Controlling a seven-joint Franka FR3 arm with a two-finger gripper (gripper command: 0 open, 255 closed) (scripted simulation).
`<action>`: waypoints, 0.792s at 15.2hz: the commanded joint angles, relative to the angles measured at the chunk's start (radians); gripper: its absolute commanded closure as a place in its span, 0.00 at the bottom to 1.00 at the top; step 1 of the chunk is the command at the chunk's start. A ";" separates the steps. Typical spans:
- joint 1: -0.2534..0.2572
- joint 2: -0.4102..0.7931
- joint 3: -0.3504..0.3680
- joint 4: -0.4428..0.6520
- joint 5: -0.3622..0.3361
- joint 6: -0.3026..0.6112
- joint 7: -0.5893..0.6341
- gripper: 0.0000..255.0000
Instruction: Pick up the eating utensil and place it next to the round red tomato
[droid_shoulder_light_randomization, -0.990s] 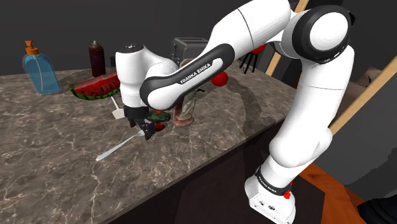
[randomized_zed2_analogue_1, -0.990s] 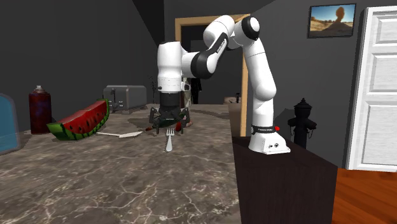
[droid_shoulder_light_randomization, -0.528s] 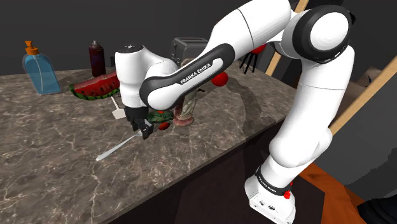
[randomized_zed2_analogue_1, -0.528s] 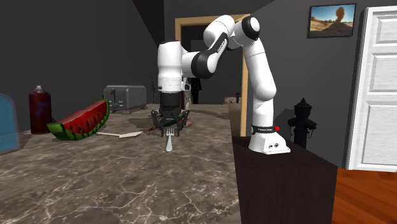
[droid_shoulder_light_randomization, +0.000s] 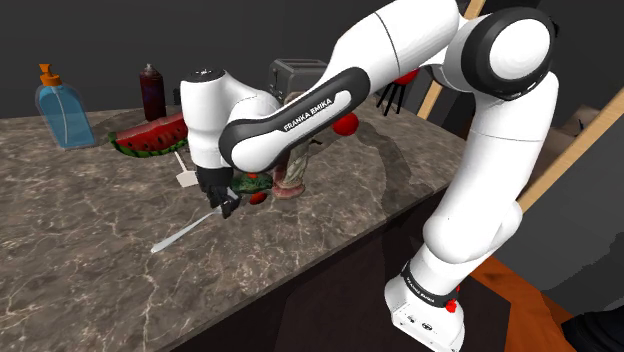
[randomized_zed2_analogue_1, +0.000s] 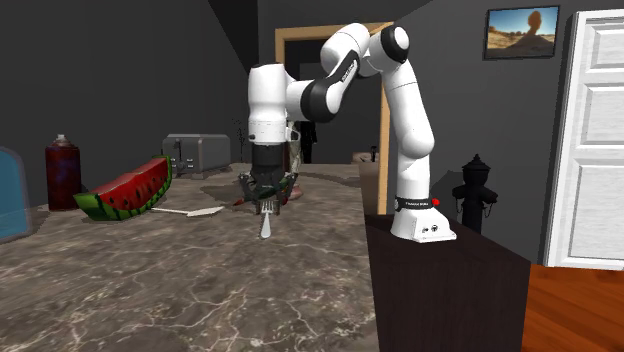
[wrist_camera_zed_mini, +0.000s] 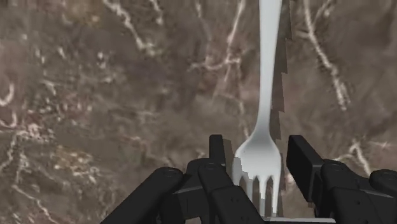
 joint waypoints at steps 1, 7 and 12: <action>-0.011 -0.012 0.005 0.004 0.015 -0.009 -0.012 1.00; -0.041 -0.071 0.037 0.032 0.082 -0.069 -0.061 1.00; -0.061 -0.118 0.056 0.062 0.134 -0.122 -0.098 1.00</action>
